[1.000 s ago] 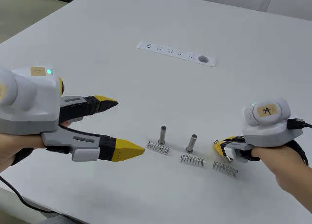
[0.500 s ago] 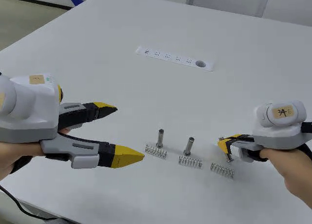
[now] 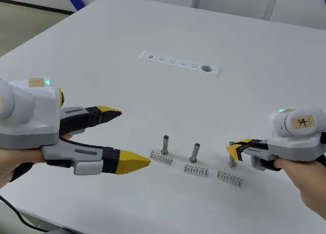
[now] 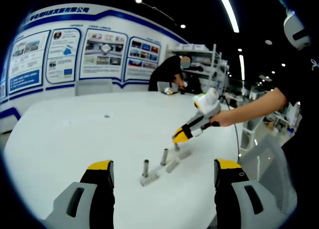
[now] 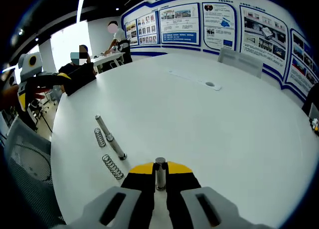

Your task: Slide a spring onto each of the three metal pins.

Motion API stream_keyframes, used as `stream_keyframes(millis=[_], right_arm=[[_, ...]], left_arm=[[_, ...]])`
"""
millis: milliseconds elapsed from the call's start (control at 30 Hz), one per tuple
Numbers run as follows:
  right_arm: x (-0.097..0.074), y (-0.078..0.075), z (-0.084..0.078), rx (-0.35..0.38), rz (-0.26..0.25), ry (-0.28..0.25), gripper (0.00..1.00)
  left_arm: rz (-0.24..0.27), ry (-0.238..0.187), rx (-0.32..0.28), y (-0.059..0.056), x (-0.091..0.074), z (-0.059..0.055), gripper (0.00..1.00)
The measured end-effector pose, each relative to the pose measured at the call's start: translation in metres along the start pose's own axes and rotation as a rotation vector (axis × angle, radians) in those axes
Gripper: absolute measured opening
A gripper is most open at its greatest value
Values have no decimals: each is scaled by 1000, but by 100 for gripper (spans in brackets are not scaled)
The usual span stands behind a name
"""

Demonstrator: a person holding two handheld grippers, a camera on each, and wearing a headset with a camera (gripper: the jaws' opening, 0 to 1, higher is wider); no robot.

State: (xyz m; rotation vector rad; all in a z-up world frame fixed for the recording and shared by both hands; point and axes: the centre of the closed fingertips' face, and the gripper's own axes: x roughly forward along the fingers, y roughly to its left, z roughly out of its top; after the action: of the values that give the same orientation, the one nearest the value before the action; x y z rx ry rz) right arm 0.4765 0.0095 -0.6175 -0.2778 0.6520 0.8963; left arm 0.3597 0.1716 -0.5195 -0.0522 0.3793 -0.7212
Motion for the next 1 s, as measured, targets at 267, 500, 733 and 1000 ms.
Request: stream_keyframes(millis=[267, 500, 733, 1000], right_arm=[[-6, -2, -6, -15, 5, -56, 7], [-9, -4, -8, 11, 4, -134, 8], [-14, -10, -13, 72, -15, -207, 8], [-17, -8, -14, 35, -6, -217, 8]], left_arm=[[-2, 14, 4, -6, 1, -4, 84], [0, -5, -1, -9, 1, 2, 84], [0, -14, -7, -11, 0, 7, 84], [1, -6, 0, -14, 1, 7, 84]])
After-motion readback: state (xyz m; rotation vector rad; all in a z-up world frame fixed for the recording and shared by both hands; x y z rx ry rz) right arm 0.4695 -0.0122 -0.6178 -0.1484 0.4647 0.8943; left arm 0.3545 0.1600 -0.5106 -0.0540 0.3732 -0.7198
